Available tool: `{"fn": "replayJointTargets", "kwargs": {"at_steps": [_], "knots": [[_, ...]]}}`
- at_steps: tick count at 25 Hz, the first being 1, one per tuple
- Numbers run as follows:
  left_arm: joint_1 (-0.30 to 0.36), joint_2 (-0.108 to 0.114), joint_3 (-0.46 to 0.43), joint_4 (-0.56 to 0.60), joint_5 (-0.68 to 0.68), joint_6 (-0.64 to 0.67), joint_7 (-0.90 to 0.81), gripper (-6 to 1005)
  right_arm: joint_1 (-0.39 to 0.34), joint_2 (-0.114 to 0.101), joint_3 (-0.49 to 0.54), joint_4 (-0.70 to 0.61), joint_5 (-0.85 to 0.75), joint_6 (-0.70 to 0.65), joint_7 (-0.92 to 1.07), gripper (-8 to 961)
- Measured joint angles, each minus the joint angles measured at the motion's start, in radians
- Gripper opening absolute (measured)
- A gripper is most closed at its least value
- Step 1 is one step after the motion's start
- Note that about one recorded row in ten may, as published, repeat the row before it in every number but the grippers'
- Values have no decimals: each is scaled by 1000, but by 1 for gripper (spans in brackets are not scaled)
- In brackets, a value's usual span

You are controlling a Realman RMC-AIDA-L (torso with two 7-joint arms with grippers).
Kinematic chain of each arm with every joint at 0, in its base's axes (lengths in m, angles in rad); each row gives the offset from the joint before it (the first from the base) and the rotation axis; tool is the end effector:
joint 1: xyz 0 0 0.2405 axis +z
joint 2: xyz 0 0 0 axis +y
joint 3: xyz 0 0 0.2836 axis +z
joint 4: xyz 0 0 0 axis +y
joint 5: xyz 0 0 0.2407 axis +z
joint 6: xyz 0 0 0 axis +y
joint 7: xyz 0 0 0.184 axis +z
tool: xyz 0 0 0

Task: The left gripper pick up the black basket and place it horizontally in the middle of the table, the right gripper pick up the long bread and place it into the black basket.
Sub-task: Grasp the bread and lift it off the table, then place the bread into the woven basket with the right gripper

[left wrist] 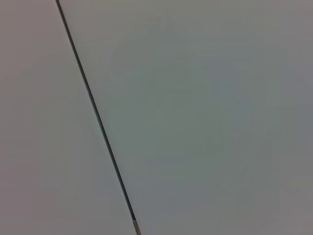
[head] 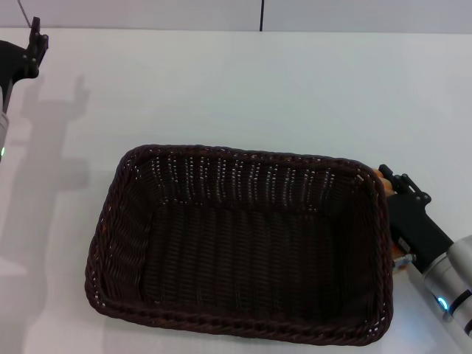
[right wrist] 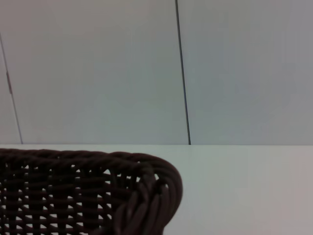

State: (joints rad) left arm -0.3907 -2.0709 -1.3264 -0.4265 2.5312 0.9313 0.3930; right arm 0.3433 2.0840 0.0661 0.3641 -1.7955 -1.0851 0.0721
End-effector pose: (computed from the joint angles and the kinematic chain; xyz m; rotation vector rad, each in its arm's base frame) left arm -0.3554 0.4363 -0.0066 -1.4718 -0.2821 -0.3502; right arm 0.3514 0.3042 -0.1637 -1.9486 0.7268 0.6311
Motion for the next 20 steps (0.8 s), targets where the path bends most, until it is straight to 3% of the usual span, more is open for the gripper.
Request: {"fn": "replayJointTargets", "kwargs": {"at_steps": [6, 14, 20], "knots": [[-3, 1, 1, 9, 2, -4, 5, 799, -28, -2, 23, 9, 1, -75, 1, 687], [-1, 2, 10, 12, 2, -5, 9, 799, -140, -5, 115, 4, 2, -439, 8, 644], [-4, 2, 11, 12, 2, -5, 10, 799, -147, -9, 110, -10, -3, -637, 69, 593]]}}
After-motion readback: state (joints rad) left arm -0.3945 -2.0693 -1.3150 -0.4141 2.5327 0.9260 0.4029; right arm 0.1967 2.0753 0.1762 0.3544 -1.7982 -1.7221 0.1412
